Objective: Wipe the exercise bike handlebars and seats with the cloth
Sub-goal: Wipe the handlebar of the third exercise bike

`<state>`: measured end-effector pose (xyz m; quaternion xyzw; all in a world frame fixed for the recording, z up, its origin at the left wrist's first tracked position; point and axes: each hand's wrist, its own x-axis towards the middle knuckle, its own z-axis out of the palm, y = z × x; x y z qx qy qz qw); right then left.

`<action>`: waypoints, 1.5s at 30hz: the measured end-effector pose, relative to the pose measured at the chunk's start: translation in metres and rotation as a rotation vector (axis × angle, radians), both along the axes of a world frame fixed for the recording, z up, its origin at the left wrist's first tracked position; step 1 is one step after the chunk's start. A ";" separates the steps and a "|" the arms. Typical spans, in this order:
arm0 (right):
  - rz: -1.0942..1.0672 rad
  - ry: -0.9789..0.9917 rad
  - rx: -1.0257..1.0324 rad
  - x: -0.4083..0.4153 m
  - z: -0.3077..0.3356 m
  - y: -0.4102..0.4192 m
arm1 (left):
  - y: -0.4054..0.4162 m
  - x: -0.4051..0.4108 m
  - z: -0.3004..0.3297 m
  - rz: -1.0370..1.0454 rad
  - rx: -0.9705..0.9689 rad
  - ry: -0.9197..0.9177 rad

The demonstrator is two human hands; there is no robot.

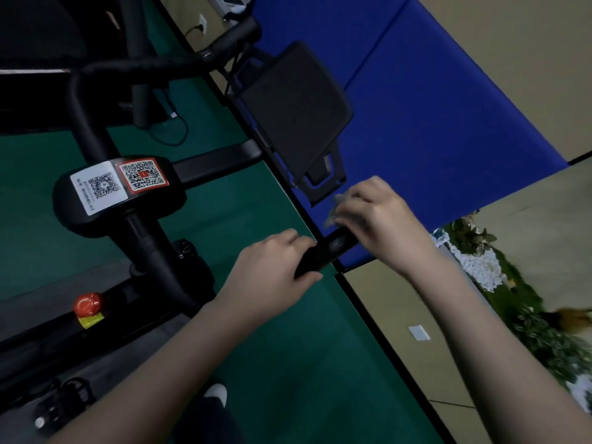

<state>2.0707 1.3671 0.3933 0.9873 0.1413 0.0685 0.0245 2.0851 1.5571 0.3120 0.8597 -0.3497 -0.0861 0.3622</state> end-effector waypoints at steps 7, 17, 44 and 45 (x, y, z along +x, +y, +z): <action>-0.019 0.253 -0.057 0.012 -0.005 0.020 | 0.000 0.000 0.001 0.010 -0.002 0.000; -0.051 0.362 -0.096 0.025 0.015 0.008 | 0.000 0.001 0.001 0.005 -0.026 0.015; -0.206 -0.671 0.264 -0.025 -0.043 -0.008 | -0.003 0.001 0.001 0.019 -0.005 0.020; -0.250 -0.704 0.317 -0.022 -0.043 -0.006 | -0.005 0.002 0.001 0.021 -0.009 0.014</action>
